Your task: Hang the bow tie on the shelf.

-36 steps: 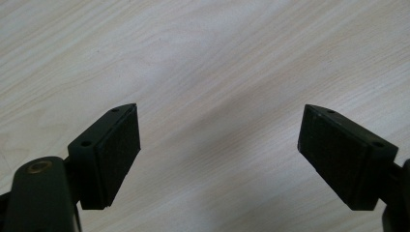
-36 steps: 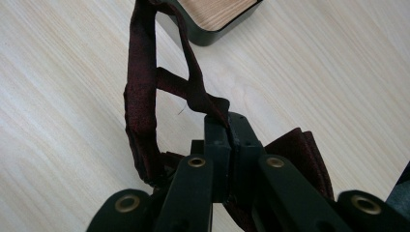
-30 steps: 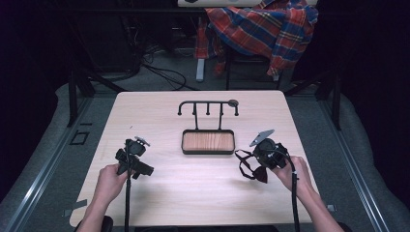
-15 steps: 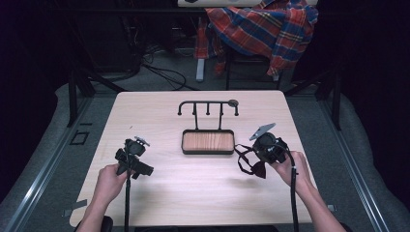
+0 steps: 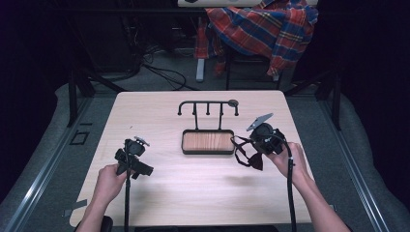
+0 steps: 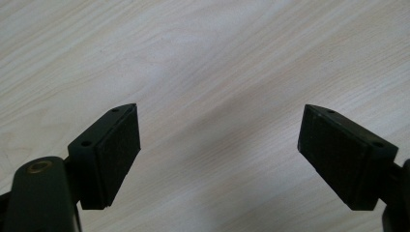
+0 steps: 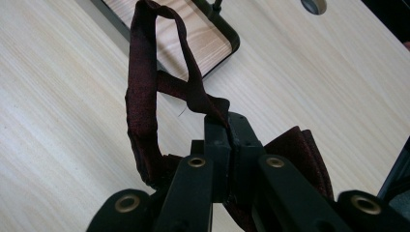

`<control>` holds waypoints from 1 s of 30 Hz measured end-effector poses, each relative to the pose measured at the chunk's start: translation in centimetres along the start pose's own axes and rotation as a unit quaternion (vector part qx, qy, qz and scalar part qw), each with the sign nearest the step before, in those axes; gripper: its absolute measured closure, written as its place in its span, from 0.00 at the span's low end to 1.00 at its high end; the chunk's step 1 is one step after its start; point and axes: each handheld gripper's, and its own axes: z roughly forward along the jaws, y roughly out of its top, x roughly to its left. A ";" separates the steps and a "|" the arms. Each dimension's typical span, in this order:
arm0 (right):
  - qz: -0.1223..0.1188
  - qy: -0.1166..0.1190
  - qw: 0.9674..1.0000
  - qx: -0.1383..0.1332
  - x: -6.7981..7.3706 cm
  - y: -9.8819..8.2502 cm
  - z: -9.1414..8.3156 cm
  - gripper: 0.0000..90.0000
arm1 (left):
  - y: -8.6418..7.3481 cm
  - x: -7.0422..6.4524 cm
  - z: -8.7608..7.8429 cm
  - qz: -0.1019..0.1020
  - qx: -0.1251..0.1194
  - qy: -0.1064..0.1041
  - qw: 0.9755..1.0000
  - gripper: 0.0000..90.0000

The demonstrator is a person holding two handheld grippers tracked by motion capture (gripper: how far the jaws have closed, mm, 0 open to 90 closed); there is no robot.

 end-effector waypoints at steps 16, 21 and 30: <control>0.000 -0.009 1.000 -0.019 -1.0 2.4 -0.6 0.98 | 0.1 -0.1 0.1 0.000 0.002 -0.001 1.000 0.17; 0.004 -0.013 1.000 -0.028 -1.4 3.2 -1.0 0.98 | 0.1 -0.1 0.0 0.000 0.003 0.000 1.000 0.17; 0.007 -0.019 0.999 -0.034 -1.9 4.4 -1.4 0.98 | 0.1 -0.1 0.1 0.001 0.001 0.001 1.000 0.17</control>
